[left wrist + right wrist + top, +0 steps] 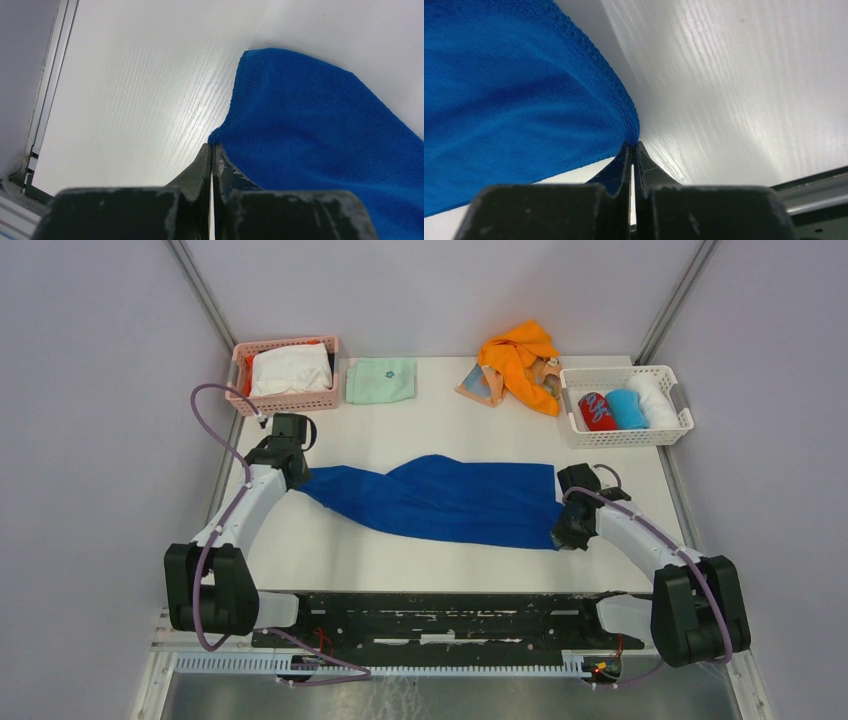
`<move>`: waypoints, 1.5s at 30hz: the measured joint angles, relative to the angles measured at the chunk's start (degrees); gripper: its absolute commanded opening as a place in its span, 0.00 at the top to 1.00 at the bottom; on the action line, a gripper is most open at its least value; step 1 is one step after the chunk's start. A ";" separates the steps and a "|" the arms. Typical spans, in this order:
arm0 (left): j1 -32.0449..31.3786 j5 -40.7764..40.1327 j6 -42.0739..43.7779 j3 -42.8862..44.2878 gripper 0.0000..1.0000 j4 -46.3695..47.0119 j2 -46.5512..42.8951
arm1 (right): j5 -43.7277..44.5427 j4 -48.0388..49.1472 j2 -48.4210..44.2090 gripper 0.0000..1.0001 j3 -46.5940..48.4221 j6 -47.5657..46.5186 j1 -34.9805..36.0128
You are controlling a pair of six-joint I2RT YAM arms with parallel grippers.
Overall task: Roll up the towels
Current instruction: Flatten out the towel at the center of the board.
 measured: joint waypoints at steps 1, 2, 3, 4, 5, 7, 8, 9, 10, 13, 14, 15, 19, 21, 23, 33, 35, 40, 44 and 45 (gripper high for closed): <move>0.00 0.07 -0.37 0.26 0.97 -0.22 0.00 | 0.37 -1.60 -0.31 1.00 0.87 -0.33 -0.31; 0.00 0.15 -0.55 0.90 0.97 -0.74 0.00 | 0.72 -2.93 -0.74 1.00 2.05 -0.70 -0.61; 0.00 0.37 -0.72 1.88 0.97 -1.33 0.00 | 1.16 -4.61 -1.36 1.00 4.02 -1.25 -0.87; 0.00 0.68 -0.96 3.06 0.97 -1.84 -0.02 | 1.86 -6.19 -2.10 1.00 6.58 -1.97 -1.11; 0.00 1.11 -1.33 4.72 0.97 -2.29 -0.22 | 2.45 -7.63 -2.86 1.00 9.53 -2.67 -1.31; 0.00 1.53 -2.08 8.24 0.97 -2.82 -1.36 | 3.78 -9.77 -4.57 1.00 16.00 -4.50 -1.55; 0.00 1.53 -2.38 9.97 0.97 -3.26 -2.40 | 4.44 -10.62 -5.53 1.00 18.91 -5.25 -1.62; 0.00 1.49 -2.64 11.47 0.97 -3.78 -3.52 | 5.20 -11.58 -6.78 1.00 21.97 -6.16 -1.68; 0.00 1.42 -2.80 13.55 0.97 -4.63 -5.11 | 5.86 -12.39 -8.02 1.00 24.28 -6.84 -1.73; 0.00 0.92 -2.93 20.04 0.97 -6.93 -10.67 | 8.52 -16.50 -13.53 1.00 31.54 -9.51 -1.95; 0.00 0.63 -2.93 22.36 0.97 -7.74 -12.70 | 9.22 -17.64 -15.17 1.00 33.22 -10.14 -1.99; 0.00 0.24 -2.93 24.13 0.97 -8.31 -14.45 | 9.77 -18.93 -16.79 1.00 35.01 -10.82 -1.99; 0.00 -2.36 -2.91 32.02 0.97 -11.28 -21.75 | 11.93 -24.17 -22.56 1.00 43.23 -13.33 -1.99; 0.00 -3.67 -2.91 34.80 0.97 -12.70 -24.76 | 12.50 -26.53 -24.68 1.00 47.10 -14.29 -1.99; 0.00 -4.39 -2.91 36.74 0.97 -14.21 -27.61 | 12.50 -28.44 -26.60 1.00 50.29 -14.91 -1.99; 0.00 -4.02 -2.97 26.32 0.97 -16.11 -28.41 | 10.58 -30.29 -25.64 1.00 47.15 -15.08 -1.99; 0.00 -3.63 -3.45 20.24 0.97 -13.88 -25.77 | 10.60 -28.09 -22.47 1.00 43.39 -15.08 -1.99; 0.04 -2.12 -4.79 10.99 0.97 -5.25 -9.90 | 11.76 -18.71 -7.87 1.00 35.93 -15.52 -2.10; 0.15 0.70 -6.27 13.55 0.97 -0.83 8.76 | 12.44 -7.91 4.81 1.00 33.31 -16.94 -3.08; 0.22 1.49 -6.56 15.06 0.97 -0.13 12.63 | 12.35 -4.94 7.50 1.00 32.92 -17.49 -3.50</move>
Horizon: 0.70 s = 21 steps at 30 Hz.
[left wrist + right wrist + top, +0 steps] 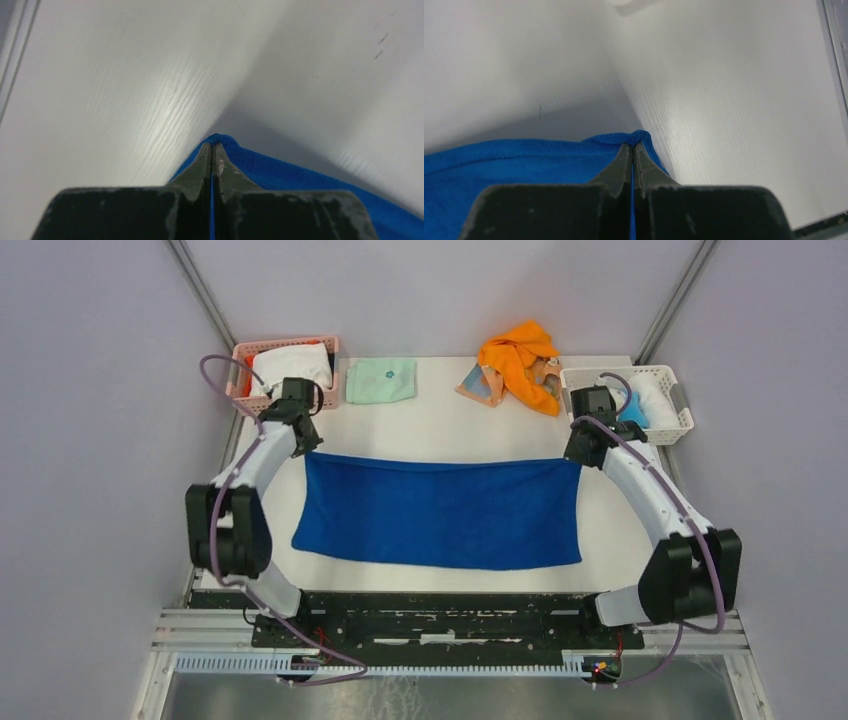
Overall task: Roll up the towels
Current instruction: Flatten out the towel at the center of the board, then fold the towel at the center of the board.
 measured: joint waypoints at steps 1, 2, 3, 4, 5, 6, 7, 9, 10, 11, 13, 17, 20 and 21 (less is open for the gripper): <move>0.09 1.05 -0.17 2.36 0.97 0.83 4.66 | -0.13 2.25 2.03 1.00 -0.13 -0.46 -0.46; 0.15 1.62 -0.22 4.00 0.97 1.64 7.76 | -0.07 4.98 4.26 1.00 -0.15 -1.09 -1.05; 0.24 2.21 -0.26 5.99 0.97 2.01 10.64 | -0.09 7.54 6.21 1.00 -0.15 -1.64 -1.66; 0.37 2.73 -0.26 7.93 0.97 2.73 13.14 | -0.11 9.55 7.74 1.00 -0.15 -2.10 -2.23; 0.59 3.19 -0.28 9.88 0.97 3.21 15.19 | -0.28 11.76 9.60 1.00 -0.09 -2.56 -3.02; 0.87 3.89 -0.28 11.56 0.97 3.63 16.65 | -0.52 13.44 11.26 1.00 0.09 -3.02 -3.80; 1.11 4.37 -0.31 12.68 0.97 4.11 17.42 | -0.87 14.95 12.92 1.00 0.35 -3.45 -4.68; 1.77 5.53 -0.39 14.75 0.97 4.79 18.21 | -1.88 17.05 15.56 1.00 1.03 -4.02 -6.27; 2.08 5.88 -0.42 15.37 0.97 5.07 18.23 | -2.51 17.59 16.74 1.00 1.62 -4.22 -6.99; 2.38 6.14 -0.44 15.91 0.97 5.35 18.23 | -3.15 18.16 17.66 1.00 2.14 -4.50 -7.63; 2.78 6.99 -0.46 16.44 0.97 6.03 18.23 | -4.39 18.73 18.40 1.00 2.75 -4.83 -8.59; 3.10 8.37 -1.18 15.34 0.97 5.92 17.99 | -6.34 18.34 18.23 1.00 3.28 -4.85 -9.42; 3.10 9.01 -2.27 10.80 0.97 5.53 15.52 | -7.76 15.89 17.18 1.00 3.15 -4.31 -9.79; 3.10 9.14 -2.58 8.85 0.97 5.01 14.12 | -8.15 15.08 16.39 1.00 2.84 -3.89 -9.92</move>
